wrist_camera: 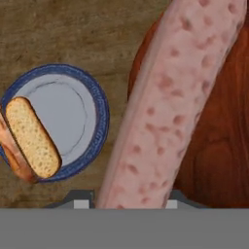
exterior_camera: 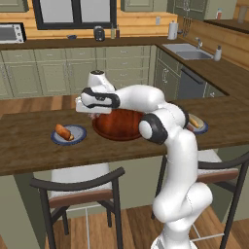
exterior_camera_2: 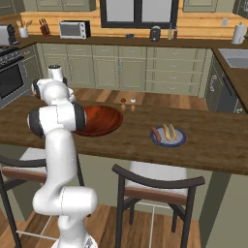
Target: Place one bun and one sausage from the bowl on each plate.
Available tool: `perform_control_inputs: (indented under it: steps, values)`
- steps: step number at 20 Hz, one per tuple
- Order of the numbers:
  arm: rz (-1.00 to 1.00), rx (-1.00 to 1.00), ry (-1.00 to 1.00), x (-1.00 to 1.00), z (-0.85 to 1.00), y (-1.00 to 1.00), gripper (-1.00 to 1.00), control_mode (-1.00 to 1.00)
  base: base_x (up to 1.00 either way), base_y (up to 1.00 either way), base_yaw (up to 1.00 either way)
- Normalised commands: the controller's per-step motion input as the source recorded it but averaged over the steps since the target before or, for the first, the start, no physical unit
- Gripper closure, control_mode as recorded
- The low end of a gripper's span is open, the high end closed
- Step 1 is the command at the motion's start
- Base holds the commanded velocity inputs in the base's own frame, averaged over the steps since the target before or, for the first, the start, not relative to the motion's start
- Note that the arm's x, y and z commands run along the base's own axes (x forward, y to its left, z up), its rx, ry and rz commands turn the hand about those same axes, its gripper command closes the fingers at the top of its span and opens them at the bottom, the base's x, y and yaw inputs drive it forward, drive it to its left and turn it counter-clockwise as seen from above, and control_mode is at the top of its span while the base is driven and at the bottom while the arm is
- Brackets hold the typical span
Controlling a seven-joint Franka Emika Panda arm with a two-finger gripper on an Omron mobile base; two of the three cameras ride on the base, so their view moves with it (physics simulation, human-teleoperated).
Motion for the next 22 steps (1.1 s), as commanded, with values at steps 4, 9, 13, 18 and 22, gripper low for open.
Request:
perform_control_inputs:
  steps: [4, 9, 13, 18, 22]
  values:
    - [0.17, -0.01, -0.01, -0.35, 0.0, 0.26, 1.0, -1.0, 0.0, 0.0, 0.0]
    - [0.11, 0.0, -0.02, -0.06, 0.0, 0.1, 1.0, -1.0, 0.0, 0.0, 0.0]
    - [0.09, -0.03, 0.0, 0.0, 0.0, 0.36, 1.0, -1.0, 0.0, 0.0, 0.0]
    - [0.08, -0.01, 0.0, 0.01, -0.11, 0.19, 1.0, -1.0, 0.0, 0.0, 0.0]
    - [0.08, -0.03, 0.01, 0.07, -0.3, 0.18, 1.0, -1.0, 0.0, 0.0, 0.0]
